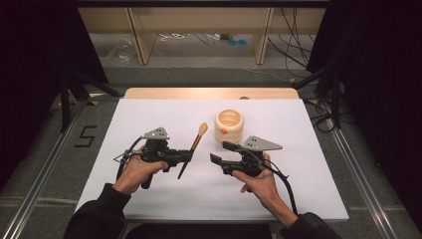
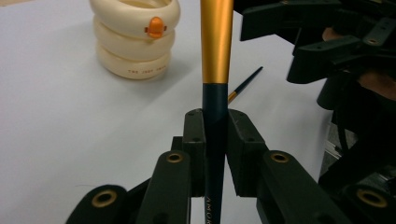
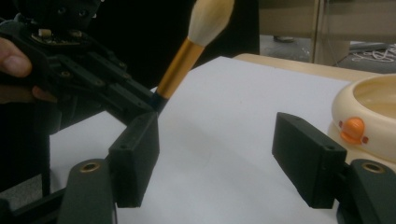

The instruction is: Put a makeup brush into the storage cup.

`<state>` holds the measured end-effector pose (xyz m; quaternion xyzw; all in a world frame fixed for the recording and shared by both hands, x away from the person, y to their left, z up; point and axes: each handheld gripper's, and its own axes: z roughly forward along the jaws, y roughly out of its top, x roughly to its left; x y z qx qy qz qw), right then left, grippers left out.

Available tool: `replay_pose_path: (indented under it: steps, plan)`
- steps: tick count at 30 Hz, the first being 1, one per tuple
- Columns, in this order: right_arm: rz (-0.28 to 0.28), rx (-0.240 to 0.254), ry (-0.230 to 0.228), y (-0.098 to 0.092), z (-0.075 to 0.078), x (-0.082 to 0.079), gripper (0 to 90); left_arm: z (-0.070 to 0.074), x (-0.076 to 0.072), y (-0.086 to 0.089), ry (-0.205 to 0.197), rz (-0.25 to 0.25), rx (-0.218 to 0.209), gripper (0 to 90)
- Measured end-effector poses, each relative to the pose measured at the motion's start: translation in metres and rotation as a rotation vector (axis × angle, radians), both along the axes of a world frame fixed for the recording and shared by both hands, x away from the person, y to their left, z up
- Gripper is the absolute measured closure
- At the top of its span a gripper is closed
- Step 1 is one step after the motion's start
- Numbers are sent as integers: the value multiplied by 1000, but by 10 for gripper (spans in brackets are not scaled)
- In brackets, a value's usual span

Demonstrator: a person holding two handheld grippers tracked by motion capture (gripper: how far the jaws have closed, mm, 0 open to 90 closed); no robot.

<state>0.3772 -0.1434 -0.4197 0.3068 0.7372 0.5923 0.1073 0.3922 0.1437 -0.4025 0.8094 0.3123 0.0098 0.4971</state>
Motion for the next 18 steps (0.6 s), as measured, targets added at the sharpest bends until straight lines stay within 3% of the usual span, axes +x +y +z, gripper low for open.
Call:
replay_pose_path:
  steps: [3, 4, 5, 6, 7, 8, 10, 18]
  plan:
    - [11, 26, -7, 4, 1, 2, 367, 2, -3, -5, -13, -5, 5, 785]
    - [33, 40, 14, 5, 1, 1, 377, 1, -4, -7, -13, -15, 3, 784]
    - [36, 55, -3, 7, 0, 2, 390, 2, -5, -8, -14, -14, 3, 784]
    - [43, 59, 15, 8, 1, 1, 403, 1, -6, -9, -15, -19, 4, 785]
    - [54, 73, -6, 10, 1, 2, 427, 2, -7, -10, -15, -25, 0, 785]
    - [58, 71, 22, 10, 2, 1, 436, 2, -7, -11, -17, -26, -6, 785]
    - [67, 84, 33, 11, 3, 1, 442, 2, -9, -13, -21, -24, -5, 785]
    - [88, 134, 43, 16, 4, 2, 509, 3, -12, -18, -25, -40, -10, 785]
